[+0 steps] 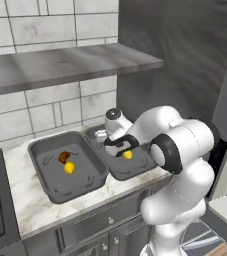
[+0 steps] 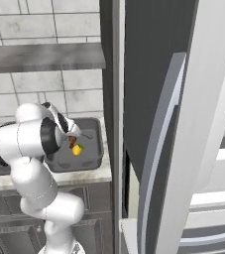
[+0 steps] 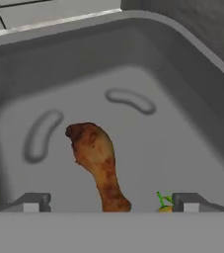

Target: Place one lemon and one chicken drumstick in each tupperware on the nearby counter, to pack two identical lunches.

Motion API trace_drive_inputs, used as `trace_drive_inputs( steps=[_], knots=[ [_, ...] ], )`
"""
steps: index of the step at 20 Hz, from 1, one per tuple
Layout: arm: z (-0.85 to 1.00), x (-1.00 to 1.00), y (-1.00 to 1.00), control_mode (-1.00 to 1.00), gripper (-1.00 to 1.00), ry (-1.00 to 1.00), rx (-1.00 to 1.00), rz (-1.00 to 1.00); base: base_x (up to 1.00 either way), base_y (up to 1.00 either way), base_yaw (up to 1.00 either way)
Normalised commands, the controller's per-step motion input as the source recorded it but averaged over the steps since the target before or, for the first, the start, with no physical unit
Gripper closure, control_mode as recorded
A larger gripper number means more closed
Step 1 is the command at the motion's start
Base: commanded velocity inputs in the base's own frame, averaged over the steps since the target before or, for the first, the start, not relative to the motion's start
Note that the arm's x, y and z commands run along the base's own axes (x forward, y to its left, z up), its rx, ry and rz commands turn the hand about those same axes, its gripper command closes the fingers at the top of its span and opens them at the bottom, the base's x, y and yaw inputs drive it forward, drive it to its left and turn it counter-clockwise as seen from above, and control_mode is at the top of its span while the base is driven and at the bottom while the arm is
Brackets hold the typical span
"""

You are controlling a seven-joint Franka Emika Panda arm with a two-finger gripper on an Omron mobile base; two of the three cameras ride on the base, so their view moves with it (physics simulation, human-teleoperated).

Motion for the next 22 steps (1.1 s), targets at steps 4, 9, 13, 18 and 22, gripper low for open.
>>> trace_drive_inputs(
  steps=[4, 9, 13, 18, 22],
  knots=[
    [1.0, -0.2, -0.25, -1.0, -1.0, 0.06, 0.0, -0.18, 0.0, 0.0, 0.0],
    [0.68, -0.85, -0.03, -1.0, -1.0, 0.03, 0.0, -0.13, 0.0, 0.0, 0.0],
    [0.23, -1.0, 0.0, -1.0, -1.0, -0.04, -0.02, -0.05, 0.0, 0.0, 0.0],
    [0.01, -1.0, 0.0, -1.0, -1.0, -0.18, -0.11, 0.0, 0.0, 0.0, 0.0],
    [0.33, -1.0, 0.0, -1.0, -1.0, -0.27, -0.08, 0.0, 0.0, 0.0, 0.0]
  ],
)
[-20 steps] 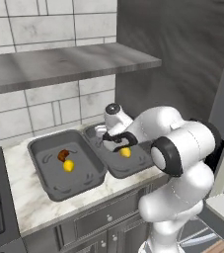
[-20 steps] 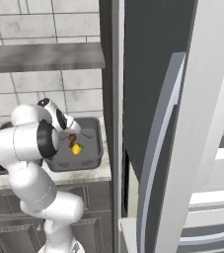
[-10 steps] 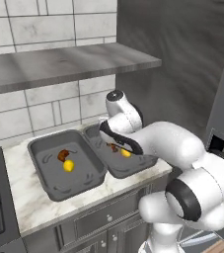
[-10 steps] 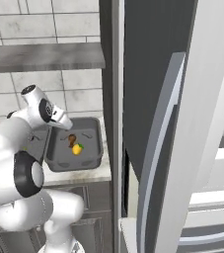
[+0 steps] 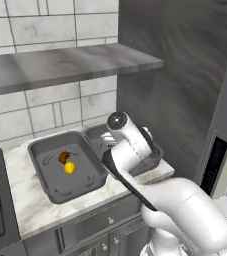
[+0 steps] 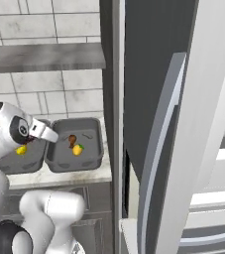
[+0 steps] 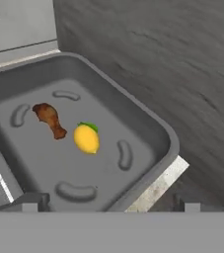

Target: Place one lemon and one chicken drumstick in each tupperware on the nearby counter, to pack two identical lunches.

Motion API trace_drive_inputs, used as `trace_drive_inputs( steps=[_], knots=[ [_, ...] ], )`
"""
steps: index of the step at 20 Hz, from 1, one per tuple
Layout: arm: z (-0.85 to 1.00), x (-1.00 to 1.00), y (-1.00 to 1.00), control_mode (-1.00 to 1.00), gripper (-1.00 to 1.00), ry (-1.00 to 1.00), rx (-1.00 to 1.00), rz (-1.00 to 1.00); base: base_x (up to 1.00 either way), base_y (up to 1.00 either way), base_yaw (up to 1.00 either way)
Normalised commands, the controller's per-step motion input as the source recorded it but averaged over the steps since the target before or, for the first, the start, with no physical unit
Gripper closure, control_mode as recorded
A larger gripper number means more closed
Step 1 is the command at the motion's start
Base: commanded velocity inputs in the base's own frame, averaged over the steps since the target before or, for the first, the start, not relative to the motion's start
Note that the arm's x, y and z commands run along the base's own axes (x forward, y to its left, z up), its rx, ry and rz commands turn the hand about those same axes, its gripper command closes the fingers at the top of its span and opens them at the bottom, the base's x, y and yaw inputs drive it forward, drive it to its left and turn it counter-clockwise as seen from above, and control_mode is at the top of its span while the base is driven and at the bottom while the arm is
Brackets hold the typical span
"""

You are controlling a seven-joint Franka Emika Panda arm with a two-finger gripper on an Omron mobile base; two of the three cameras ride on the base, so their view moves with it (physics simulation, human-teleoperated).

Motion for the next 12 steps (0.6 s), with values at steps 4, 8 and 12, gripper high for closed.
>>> trace_drive_inputs(
  steps=[4, 8, 12],
  knots=[
    [0.46, -0.97, 0.13, -1.0, -1.0, -0.33, -0.1, 0.0, 0.0, 0.0, 0.0],
    [0.42, -0.7, 0.32, -1.0, -1.0, -0.39, -0.15, 0.0, 0.0, 0.0, 0.0],
    [0.12, -0.36, 0.16, -1.0, -1.0, -0.19, -0.14, 0.0, 0.0, 0.0, 0.0]
  ],
)
